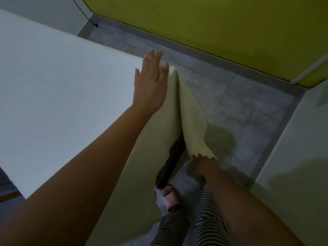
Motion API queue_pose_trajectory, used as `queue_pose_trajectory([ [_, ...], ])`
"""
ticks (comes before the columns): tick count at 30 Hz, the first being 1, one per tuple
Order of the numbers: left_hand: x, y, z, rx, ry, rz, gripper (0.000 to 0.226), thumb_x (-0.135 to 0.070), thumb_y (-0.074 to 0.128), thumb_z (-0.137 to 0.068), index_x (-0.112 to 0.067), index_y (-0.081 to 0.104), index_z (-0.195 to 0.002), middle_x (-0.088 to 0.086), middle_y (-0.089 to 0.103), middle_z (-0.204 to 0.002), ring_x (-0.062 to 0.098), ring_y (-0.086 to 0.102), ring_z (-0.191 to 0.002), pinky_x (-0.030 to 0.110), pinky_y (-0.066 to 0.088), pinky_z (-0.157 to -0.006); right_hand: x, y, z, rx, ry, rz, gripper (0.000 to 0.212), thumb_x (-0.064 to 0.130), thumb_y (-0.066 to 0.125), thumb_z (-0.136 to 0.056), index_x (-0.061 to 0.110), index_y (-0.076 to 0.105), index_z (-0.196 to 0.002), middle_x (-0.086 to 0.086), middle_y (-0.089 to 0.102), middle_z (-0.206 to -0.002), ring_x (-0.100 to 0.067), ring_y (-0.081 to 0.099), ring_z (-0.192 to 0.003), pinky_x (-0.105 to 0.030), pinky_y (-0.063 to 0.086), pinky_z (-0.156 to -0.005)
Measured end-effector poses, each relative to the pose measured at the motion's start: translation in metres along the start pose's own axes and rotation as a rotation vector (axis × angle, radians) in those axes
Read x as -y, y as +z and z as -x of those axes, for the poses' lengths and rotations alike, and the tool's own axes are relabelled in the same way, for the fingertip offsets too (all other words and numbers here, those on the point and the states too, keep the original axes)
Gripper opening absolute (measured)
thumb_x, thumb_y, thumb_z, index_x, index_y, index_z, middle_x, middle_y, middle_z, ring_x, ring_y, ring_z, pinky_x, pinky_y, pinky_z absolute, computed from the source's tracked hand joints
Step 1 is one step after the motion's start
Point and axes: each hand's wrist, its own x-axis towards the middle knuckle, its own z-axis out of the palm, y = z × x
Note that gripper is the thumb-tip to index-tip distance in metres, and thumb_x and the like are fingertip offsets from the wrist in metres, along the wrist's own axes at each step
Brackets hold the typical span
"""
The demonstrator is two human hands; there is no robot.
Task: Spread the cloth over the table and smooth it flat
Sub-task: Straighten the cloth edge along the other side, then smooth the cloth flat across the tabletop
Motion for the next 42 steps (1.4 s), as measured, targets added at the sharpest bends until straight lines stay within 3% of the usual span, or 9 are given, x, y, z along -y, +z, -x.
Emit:
queue_pose_trajectory([
  [5, 0.020, -0.028, 0.021, -0.065, -0.020, 0.007, 0.048, -0.036, 0.021, -0.105, -0.023, 0.027, -0.150, -0.003, 0.013, -0.161, 0.012, 0.006, -0.148, 0.035, -0.002, -0.117, -0.004, -0.098, 0.017, -0.240, 0.127, -0.291, 0.024, 0.010, 0.048, -0.091, 0.007, 0.063, -0.109, -0.015, 0.062, -0.118, -0.030, 0.060, -0.108, -0.035, 0.047, -0.088],
  [8, 0.034, -0.037, 0.039, -0.085, -0.076, 0.021, 0.048, -0.039, 0.020, -0.105, -0.024, 0.029, -0.149, -0.003, 0.013, -0.161, 0.011, 0.006, -0.148, 0.036, -0.001, -0.118, 0.003, -0.174, 0.038, -0.707, 0.197, -0.729, 0.027, 0.013, 0.042, -0.096, 0.010, 0.061, -0.115, -0.012, 0.062, -0.119, -0.029, 0.057, -0.109, -0.026, 0.038, -0.079],
  [10, 0.040, -0.038, 0.048, -0.069, -0.099, 0.006, 0.049, -0.040, 0.019, -0.104, -0.025, 0.027, -0.150, -0.004, 0.012, -0.161, 0.011, 0.005, -0.148, 0.037, -0.001, -0.119, 0.016, -0.218, 0.053, -0.869, 0.017, -1.043, 0.035, 0.023, 0.037, -0.101, 0.012, 0.053, -0.130, -0.008, 0.054, -0.134, -0.023, 0.050, -0.122, -0.023, 0.035, -0.090],
  [14, 0.042, -0.033, 0.058, 0.003, -0.122, -0.022, 0.051, -0.042, 0.016, -0.104, -0.026, 0.019, -0.152, -0.004, 0.008, -0.161, 0.011, 0.001, -0.148, 0.036, -0.004, -0.118, 0.050, -0.260, 0.062, -0.791, -0.247, -1.315, 0.052, 0.042, 0.026, -0.103, 0.014, 0.035, -0.146, -0.004, 0.034, -0.152, -0.016, 0.030, -0.140, -0.030, 0.023, -0.116],
  [18, 0.047, -0.031, 0.066, 0.041, -0.108, -0.048, 0.051, -0.041, 0.015, -0.104, -0.025, 0.017, -0.153, -0.003, 0.007, -0.161, 0.012, 0.000, -0.148, 0.038, -0.004, -0.119, 0.057, -0.236, 0.064, -0.713, -0.188, -1.350, 0.055, 0.047, 0.023, -0.102, 0.016, 0.035, -0.145, -0.004, 0.037, -0.150, -0.018, 0.033, -0.138, -0.025, 0.026, -0.107],
  [23, 0.067, -0.042, 0.093, 0.031, -0.114, -0.061, 0.052, -0.043, 0.013, -0.104, -0.026, 0.016, -0.153, -0.004, 0.006, -0.161, 0.012, -0.001, -0.148, 0.038, -0.005, -0.119, 0.034, -0.183, 0.072, -0.597, 0.036, -1.111, 0.058, 0.047, 0.022, -0.101, 0.011, 0.035, -0.145, -0.010, 0.036, -0.150, -0.028, 0.034, -0.137, -0.038, 0.025, -0.115],
  [29, 0.095, -0.063, 0.154, 0.025, -0.140, -0.105, 0.052, -0.041, 0.012, -0.104, -0.024, 0.014, -0.153, -0.004, 0.006, -0.161, 0.013, -0.002, -0.148, 0.039, -0.005, -0.120, 0.061, -0.151, 0.127, -0.681, 0.044, -0.790, 0.050, 0.027, 0.031, -0.101, 0.010, 0.028, -0.148, -0.014, 0.035, -0.150, -0.031, 0.036, -0.135, -0.038, 0.031, -0.110],
  [37, 0.148, -0.106, 0.244, -0.023, -0.238, -0.202, 0.051, -0.036, 0.015, -0.104, -0.020, 0.015, -0.153, 0.000, 0.006, -0.161, 0.015, -0.001, -0.148, 0.041, -0.003, -0.119, 0.163, -0.130, 0.208, -0.888, -0.115, -0.406, 0.051, 0.020, 0.032, -0.099, 0.010, 0.025, -0.149, -0.010, 0.016, -0.158, -0.025, 0.015, -0.145, -0.040, 0.014, -0.118],
  [42, 0.172, -0.117, 0.271, 0.008, -0.206, -0.296, 0.053, -0.037, 0.013, -0.103, -0.021, 0.012, -0.153, -0.001, 0.005, -0.161, 0.015, -0.002, -0.148, 0.039, -0.006, -0.118, 0.234, -0.115, 0.222, -0.839, -0.239, -0.068, 0.053, 0.030, 0.027, -0.101, 0.015, 0.017, -0.151, -0.005, 0.005, -0.160, -0.023, -0.001, -0.147, -0.045, 0.005, -0.119],
])
